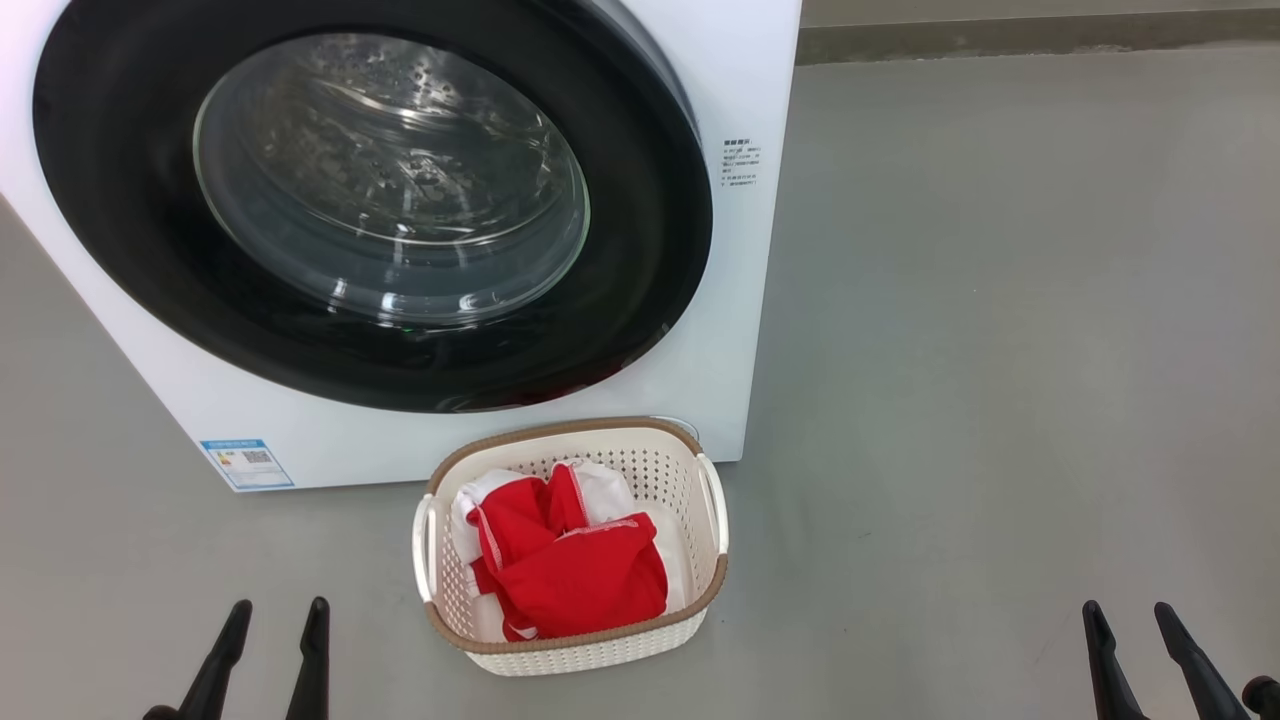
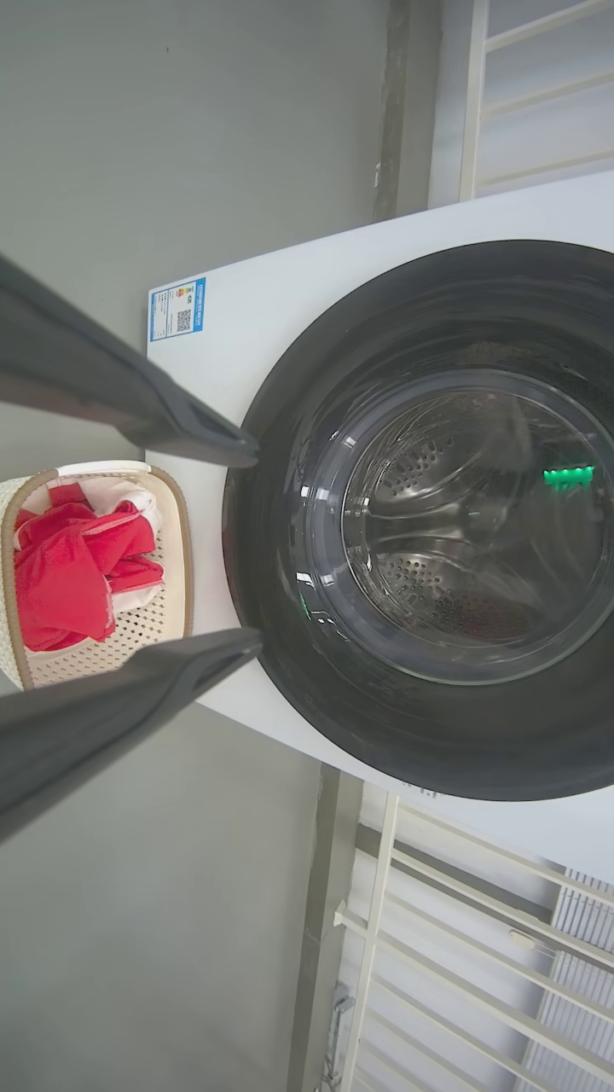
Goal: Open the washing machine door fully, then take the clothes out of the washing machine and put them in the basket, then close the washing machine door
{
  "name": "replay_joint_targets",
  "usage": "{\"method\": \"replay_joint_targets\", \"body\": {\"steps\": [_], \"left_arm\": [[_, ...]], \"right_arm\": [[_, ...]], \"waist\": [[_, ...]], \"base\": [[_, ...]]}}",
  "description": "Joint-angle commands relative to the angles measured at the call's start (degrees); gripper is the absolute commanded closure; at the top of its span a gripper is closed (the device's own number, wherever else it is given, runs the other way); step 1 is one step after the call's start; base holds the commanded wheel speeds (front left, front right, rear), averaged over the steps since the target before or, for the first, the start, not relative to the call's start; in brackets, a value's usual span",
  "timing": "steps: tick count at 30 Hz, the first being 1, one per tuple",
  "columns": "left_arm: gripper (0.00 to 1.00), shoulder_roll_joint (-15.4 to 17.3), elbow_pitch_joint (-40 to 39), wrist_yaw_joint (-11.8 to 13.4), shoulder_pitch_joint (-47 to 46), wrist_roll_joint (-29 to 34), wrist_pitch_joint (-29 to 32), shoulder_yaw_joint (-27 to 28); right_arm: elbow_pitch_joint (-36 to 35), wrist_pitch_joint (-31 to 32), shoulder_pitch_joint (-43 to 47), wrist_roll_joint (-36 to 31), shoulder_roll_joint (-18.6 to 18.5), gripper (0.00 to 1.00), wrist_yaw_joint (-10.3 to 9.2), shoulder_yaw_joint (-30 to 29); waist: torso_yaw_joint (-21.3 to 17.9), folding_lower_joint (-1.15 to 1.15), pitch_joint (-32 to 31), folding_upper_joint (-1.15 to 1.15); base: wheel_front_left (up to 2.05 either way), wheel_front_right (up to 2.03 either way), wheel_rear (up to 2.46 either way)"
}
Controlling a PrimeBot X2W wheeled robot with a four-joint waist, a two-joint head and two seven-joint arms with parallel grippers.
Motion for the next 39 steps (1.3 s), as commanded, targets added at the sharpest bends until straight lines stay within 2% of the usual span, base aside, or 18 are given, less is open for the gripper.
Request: {"method": "replay_joint_targets", "body": {"steps": [1, 13, 14, 21, 27, 31, 39], "left_arm": [[0.00, 1.15, -1.02, -0.32, -0.99, -0.17, -0.46, 1.80], [0.00, 1.29, -0.68, -0.32, -0.66, -0.51, -0.46, 1.79], [1.00, 0.19, 0.63, 0.02, 0.00, -0.10, 0.03, -0.03], [1.00, -2.68, 5.39, 0.08, 0.04, -0.41, 0.52, -1.00], [1.00, -2.85, 5.30, 0.06, -0.42, -3.81, 1.52, -0.70], [1.00, -2.97, 5.32, 0.04, -0.76, -6.06, 2.17, -0.51], [1.00, -3.21, 5.34, 0.02, -1.54, -10.59, 3.48, -0.12]], "right_arm": [[-1.50, -0.36, -0.41, -0.68, -1.41, 0.00, -0.06, 1.05], [-1.69, -0.36, -0.20, -0.73, -1.27, 0.00, -0.06, 0.97], [0.03, 0.01, -0.04, -0.02, 0.24, 1.00, 0.00, 0.04], [4.82, 0.12, -0.10, 0.45, 2.97, 1.00, 0.00, 0.33], [4.58, 1.15, -0.90, 3.69, 3.05, 1.00, 0.00, 0.31], [4.51, 1.81, -1.45, 5.84, 3.10, 1.00, -0.01, 0.32], [4.34, 3.16, -2.67, 10.16, 3.20, 1.00, -0.01, 0.31]], "waist": [[0.01, 0.00, -0.03, 0.00], [0.03, 0.00, -0.27, 0.00], [0.03, 0.00, -0.28, 0.00], [0.02, 0.00, -0.29, 0.00], [0.02, 0.13, -0.42, 0.00], [0.02, 0.02, -0.35, 0.00], [0.02, 0.00, -0.30, 0.00]], "base": [[0.00, 0.00, 0.00], [0.00, 0.00, 0.00], [0.00, 0.00, 0.00], [0.00, 0.00, 0.00], [0.00, 0.00, 0.00], [0.00, 0.00, 0.00], [0.00, 0.00, 0.00]]}}
